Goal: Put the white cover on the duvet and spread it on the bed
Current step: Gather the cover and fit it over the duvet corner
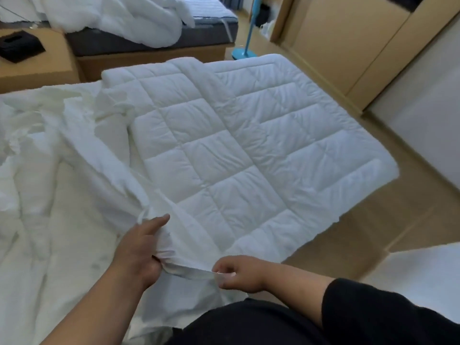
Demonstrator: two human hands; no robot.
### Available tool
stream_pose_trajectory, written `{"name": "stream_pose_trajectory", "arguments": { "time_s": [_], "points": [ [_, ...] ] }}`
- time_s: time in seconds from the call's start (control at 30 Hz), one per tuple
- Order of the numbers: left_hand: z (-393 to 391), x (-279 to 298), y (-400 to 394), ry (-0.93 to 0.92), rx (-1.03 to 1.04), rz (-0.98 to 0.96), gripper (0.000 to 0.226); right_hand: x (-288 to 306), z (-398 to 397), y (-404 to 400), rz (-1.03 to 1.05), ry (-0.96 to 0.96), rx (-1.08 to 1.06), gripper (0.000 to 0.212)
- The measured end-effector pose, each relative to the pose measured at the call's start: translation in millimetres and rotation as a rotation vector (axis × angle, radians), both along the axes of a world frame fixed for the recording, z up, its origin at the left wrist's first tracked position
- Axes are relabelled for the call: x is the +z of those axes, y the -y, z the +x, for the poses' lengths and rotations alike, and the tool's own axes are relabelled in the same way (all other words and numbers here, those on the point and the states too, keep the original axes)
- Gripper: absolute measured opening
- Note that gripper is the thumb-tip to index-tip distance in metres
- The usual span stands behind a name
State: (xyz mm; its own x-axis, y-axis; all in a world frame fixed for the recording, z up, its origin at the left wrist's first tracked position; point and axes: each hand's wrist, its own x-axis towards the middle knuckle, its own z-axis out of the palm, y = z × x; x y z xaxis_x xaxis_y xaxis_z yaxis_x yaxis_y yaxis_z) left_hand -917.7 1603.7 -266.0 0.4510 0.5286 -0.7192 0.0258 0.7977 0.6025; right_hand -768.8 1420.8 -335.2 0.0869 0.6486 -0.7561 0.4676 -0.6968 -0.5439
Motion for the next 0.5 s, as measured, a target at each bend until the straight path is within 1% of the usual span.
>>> {"name": "stream_pose_trajectory", "arguments": {
  "time_s": [0.07,0.2,0.3,0.4,0.43,0.5],
  "points": [
    [17,-4,12,-0.044,-0.081,0.053,0.037,2,9,28,-0.016,0.000,-0.127,0.036],
    [46,-12,31,-0.149,-0.195,0.157,0.042,-7,46,75,-0.042,0.064,-0.397,0.036],
    [67,-22,39,-0.213,-0.227,0.201,0.051,-35,94,109,-0.092,0.078,-0.609,0.036],
    [98,-40,47,-0.308,-0.248,0.197,0.072,-70,155,141,-0.150,0.105,-0.781,0.040],
    [110,-47,51,-0.353,-0.254,0.196,0.075,-81,177,150,-0.162,0.111,-0.819,0.041],
    [135,-63,62,-0.448,-0.233,0.221,0.067,-100,224,163,-0.191,0.124,-0.888,0.041]
  ]
}}
